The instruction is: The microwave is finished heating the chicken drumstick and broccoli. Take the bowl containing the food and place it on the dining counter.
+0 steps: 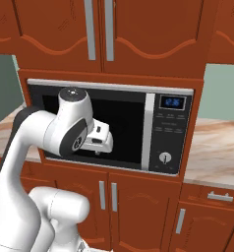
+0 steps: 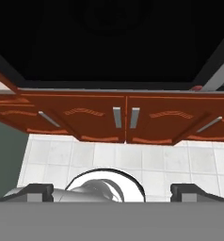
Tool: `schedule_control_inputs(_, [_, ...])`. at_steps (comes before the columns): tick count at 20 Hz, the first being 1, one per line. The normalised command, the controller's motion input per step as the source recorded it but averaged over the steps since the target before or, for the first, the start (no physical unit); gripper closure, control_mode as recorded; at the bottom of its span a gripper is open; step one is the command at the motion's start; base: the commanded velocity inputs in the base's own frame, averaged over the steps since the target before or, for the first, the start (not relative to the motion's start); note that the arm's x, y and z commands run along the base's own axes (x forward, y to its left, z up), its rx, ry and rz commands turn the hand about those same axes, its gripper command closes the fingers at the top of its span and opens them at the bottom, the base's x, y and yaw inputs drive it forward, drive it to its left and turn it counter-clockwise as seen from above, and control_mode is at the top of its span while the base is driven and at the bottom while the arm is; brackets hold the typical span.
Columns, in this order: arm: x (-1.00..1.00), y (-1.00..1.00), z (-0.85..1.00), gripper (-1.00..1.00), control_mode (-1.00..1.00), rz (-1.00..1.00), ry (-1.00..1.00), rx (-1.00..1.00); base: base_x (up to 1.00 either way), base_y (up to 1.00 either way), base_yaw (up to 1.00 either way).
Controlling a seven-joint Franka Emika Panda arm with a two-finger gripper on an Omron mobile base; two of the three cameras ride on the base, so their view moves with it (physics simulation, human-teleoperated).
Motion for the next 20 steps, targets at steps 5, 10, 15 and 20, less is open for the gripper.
schedule_control_inputs(5, [0.00,0.00,0.00,-1.00,-1.00,0.00,0.00,0.00,0.00,0.00,0.00])
schedule_control_inputs(10, [0.00,0.00,0.00,-1.00,-1.00,0.00,0.00,0.00,0.00,0.00,0.00])
schedule_control_inputs(15, [-0.01,-0.06,0.00,-1.00,-1.00,0.00,0.00,0.00,0.00,0.00,0.00])
schedule_control_inputs(20, [-0.01,-0.08,0.00,-1.00,1.00,0.00,0.00,0.00,-0.29,-0.45,0.00])
